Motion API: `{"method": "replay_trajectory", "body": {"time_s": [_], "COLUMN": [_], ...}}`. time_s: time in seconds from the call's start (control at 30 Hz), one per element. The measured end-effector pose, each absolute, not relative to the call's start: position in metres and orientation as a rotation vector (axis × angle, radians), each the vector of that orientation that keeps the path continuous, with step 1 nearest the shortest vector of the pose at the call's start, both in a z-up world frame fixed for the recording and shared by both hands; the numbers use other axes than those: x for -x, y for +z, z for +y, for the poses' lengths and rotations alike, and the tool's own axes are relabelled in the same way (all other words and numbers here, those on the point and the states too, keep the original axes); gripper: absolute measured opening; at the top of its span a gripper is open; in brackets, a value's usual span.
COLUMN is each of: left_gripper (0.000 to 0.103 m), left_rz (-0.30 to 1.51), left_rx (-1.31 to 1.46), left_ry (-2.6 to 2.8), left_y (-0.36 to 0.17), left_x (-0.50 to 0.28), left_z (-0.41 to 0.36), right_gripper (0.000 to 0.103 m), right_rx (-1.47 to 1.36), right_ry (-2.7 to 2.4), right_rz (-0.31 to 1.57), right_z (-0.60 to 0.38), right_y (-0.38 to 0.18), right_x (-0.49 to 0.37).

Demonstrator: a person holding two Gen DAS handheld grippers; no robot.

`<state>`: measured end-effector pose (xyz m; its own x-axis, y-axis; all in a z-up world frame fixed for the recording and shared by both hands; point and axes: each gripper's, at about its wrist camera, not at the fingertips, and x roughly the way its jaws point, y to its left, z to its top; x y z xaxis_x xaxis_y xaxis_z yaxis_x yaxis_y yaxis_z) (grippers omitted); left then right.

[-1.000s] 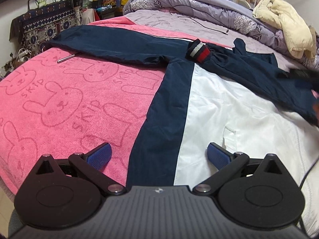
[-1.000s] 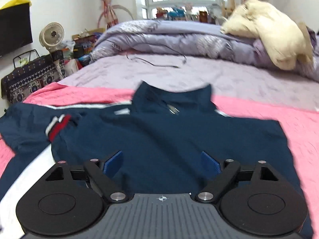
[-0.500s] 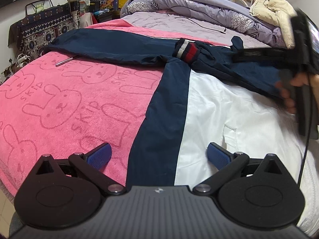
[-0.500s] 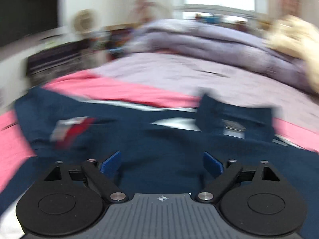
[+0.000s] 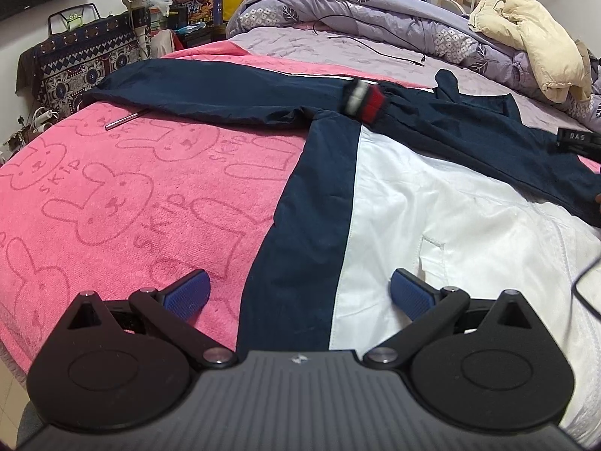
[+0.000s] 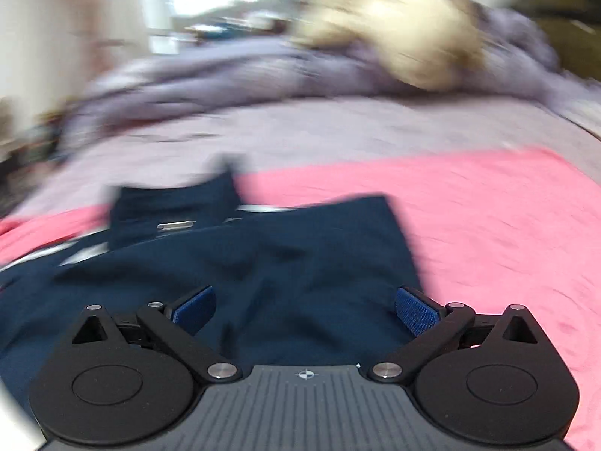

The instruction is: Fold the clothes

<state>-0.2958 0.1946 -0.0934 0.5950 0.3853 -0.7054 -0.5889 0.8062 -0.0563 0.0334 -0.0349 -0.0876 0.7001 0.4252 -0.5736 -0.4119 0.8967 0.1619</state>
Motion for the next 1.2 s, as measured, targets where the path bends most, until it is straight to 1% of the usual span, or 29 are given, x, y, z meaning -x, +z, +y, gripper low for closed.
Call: {"method": "replay_trajectory", "body": {"time_s": [0.13, 0.27, 0.43, 0.5, 0.57, 0.63, 0.77, 0.87, 1.07, 1.2], "left_gripper": [0.103, 0.103, 0.103, 0.103, 0.103, 0.103, 0.102, 0.102, 0.102, 0.102], "left_rz": [0.733, 0.727, 0.710, 0.671, 0.591, 0.530, 0.505, 0.454, 0.530, 0.546], "left_rx": [0.335, 0.371, 0.409, 0.391, 0.403, 0.491, 0.690, 0.711, 0.703, 0.715], "left_ry": [0.567, 0.558, 0.546, 0.567, 0.585, 0.585, 0.667, 0.692, 0.690, 0.682], "left_y": [-0.090, -0.087, -0.082, -0.072, -0.055, -0.043, -0.038, -0.035, -0.053, -0.062], "left_x": [0.298, 0.301, 0.303, 0.308, 0.319, 0.326, 0.331, 0.340, 0.341, 0.340], "left_z": [0.200, 0.206, 0.213, 0.219, 0.237, 0.269, 0.326, 0.331, 0.324, 0.320], "right_gripper": [0.103, 0.103, 0.103, 0.103, 0.103, 0.103, 0.103, 0.103, 0.103, 0.103], "right_rx": [0.104, 0.145, 0.190, 0.197, 0.201, 0.202, 0.206, 0.212, 0.216, 0.215], "right_ry": [0.798, 0.857, 0.848, 0.847, 0.847, 0.846, 0.845, 0.844, 0.843, 0.843], "right_rz": [0.666, 0.745, 0.728, 0.727, 0.727, 0.727, 0.727, 0.726, 0.724, 0.724], "right_z": [-0.017, -0.015, -0.015, -0.007, 0.000, 0.006, 0.011, 0.011, 0.011, 0.012], "right_y": [-0.091, -0.097, -0.095, -0.098, -0.101, -0.103, -0.104, -0.104, -0.104, -0.105], "right_x": [-0.008, -0.010, -0.004, -0.005, -0.006, -0.008, -0.010, -0.010, -0.009, -0.009]}}
